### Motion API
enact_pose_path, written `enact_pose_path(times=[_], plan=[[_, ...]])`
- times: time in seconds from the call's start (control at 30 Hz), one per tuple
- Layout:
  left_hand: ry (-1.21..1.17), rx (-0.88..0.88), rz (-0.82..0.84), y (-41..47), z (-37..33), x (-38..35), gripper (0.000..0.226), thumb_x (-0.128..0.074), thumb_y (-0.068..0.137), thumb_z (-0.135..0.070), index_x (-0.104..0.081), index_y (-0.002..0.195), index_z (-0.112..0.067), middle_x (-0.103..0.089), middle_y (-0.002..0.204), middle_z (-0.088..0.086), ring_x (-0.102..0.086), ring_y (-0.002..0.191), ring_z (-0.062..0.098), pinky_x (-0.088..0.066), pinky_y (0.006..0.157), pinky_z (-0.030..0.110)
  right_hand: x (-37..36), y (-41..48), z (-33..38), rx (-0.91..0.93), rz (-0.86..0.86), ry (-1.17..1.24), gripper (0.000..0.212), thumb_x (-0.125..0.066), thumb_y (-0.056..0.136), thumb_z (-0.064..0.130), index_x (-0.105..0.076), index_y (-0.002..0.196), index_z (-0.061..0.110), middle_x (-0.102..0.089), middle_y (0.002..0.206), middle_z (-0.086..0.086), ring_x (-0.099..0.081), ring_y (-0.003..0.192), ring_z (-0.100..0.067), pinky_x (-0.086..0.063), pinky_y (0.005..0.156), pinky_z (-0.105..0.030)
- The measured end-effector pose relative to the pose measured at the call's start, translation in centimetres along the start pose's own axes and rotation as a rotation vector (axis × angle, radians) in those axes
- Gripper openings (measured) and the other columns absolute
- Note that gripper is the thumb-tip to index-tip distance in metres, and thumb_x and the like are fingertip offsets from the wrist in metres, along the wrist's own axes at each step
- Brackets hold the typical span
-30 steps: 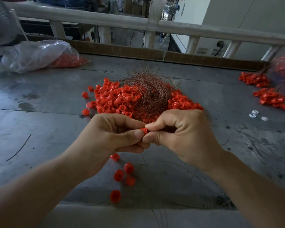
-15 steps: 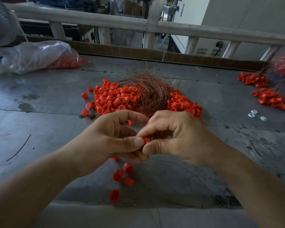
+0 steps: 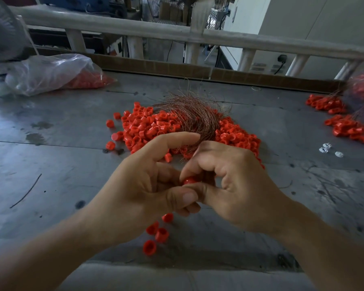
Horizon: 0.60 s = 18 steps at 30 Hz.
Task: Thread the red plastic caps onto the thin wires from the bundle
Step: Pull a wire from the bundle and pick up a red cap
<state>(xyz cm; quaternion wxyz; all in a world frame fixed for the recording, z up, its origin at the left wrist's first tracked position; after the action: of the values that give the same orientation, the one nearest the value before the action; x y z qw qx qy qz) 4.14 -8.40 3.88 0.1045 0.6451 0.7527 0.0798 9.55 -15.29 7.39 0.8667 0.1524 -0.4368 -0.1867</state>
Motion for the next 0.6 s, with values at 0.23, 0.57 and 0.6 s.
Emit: enact_pose_path(times=[0.23, 0.57, 0.6], plan=[[-0.025, 0.05, -0.021, 0.2, 0.2, 0.3, 0.057, -0.082, 0.058, -0.038, -0.059, 0.11, -0.039, -0.071, 0.077, 0.013, -0.07, 0.067, 0.026, -0.055, 0.059, 0.027, 0.1, 0.2, -0.7, -0.033, 0.014, 0.054, 0.007, -0.07, 0.072, 0.013, -0.067, 0.078, 0.011, -0.052, 0.075, 0.016, -0.054, 0.072, 0.002, -0.041, 0.063, -0.006], [-0.121, 0.178, 0.0, 0.8, 1.0, 0.9, 0.049, -0.082, 0.057, -0.034, -0.067, 0.103, -0.023, -0.07, 0.074, 0.017, -0.069, 0.064, 0.025, -0.053, 0.054, 0.025, 0.0, 0.3, -1.1, -0.056, 0.024, 0.167, 0.017, -0.076, 0.062, 0.019, -0.071, 0.078, 0.017, -0.058, 0.075, 0.011, -0.058, 0.071, -0.007, -0.045, 0.064, -0.012], [-0.125, 0.179, 0.005, 0.8, 1.1, 0.9, 0.048, -0.082, 0.058, -0.034, -0.067, 0.102, -0.023, -0.07, 0.075, 0.016, -0.069, 0.065, 0.025, -0.053, 0.054, 0.025, 0.0, 0.3, -1.1, -0.062, 0.018, 0.182, 0.017, -0.076, 0.061, 0.02, -0.07, 0.078, 0.018, -0.059, 0.075, 0.01, -0.058, 0.071, -0.007, -0.045, 0.064, -0.012]])
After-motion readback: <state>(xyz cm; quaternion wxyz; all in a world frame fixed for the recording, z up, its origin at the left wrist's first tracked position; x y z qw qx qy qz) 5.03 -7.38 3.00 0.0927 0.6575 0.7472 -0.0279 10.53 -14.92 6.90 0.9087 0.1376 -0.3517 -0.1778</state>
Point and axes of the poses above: each hand's wrist, its own y-axis towards the middle knuckle, its own x-axis out of the back of the hand, z = x × y, the point moved 8 cm from there along y, towards the middle knuckle
